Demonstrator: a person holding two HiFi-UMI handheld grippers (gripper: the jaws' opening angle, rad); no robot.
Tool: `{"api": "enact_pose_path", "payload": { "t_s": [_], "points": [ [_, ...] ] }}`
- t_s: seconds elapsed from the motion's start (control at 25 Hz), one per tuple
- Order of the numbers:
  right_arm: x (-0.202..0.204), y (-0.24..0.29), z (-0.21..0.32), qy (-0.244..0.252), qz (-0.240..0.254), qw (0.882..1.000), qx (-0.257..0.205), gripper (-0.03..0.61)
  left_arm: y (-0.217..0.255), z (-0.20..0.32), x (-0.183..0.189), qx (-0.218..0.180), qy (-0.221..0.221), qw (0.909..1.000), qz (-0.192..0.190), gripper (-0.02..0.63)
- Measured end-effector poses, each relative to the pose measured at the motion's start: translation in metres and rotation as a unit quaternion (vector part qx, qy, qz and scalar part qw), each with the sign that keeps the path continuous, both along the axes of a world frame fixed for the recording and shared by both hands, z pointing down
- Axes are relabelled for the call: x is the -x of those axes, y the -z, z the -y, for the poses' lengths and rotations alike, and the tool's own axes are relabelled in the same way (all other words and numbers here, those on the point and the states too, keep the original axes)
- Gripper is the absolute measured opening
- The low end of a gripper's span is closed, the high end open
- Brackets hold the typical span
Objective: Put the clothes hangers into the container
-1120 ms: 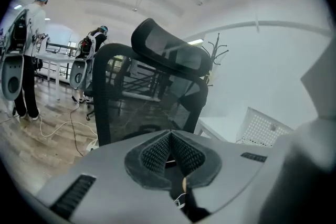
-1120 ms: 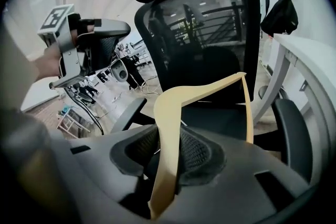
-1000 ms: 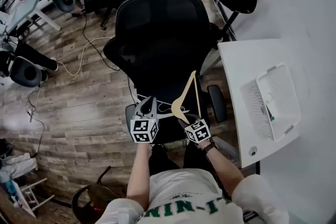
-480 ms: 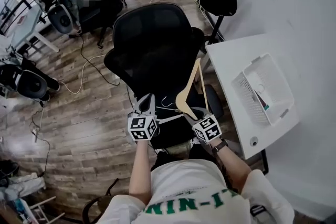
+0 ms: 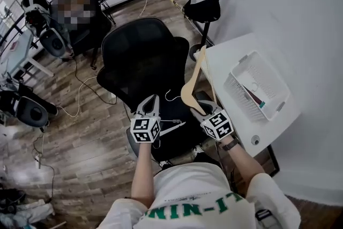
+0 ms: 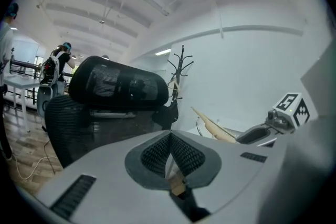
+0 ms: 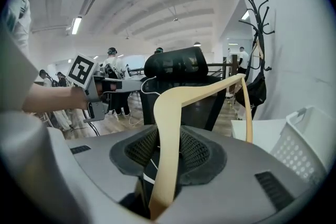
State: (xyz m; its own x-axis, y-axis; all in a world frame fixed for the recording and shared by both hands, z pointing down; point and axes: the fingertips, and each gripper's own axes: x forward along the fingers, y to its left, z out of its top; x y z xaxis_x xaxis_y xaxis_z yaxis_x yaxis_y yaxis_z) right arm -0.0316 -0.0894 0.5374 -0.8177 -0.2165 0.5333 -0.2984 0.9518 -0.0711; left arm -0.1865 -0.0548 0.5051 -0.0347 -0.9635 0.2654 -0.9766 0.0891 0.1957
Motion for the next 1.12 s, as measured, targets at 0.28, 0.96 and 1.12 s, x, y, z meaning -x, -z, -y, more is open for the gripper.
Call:
{"api": "enact_pose_path", "payload": {
  "t_s": [0.28, 0.96, 1.12],
  "points": [
    [-0.036, 0.053, 0.044, -0.028, 0.011, 0.998, -0.046, 0.144, 0.025, 0.049, -0.053, -0.018, -0.070, 0.9973, 0.015, 0.012],
    [-0.211, 0.097, 0.123, -0.087, -0.067, 0.994, -0.027, 0.146, 0.072, 0.139, -0.211, -0.065, -0.223, 0.9727, 0.002, 0.012],
    [-0.248, 0.076, 0.130, -0.098, -0.085, 0.991, 0.026, 0.146, 0.071, 0.150, -0.228, -0.067, -0.234, 0.9698, -0.002, 0.012]
  ]
}}
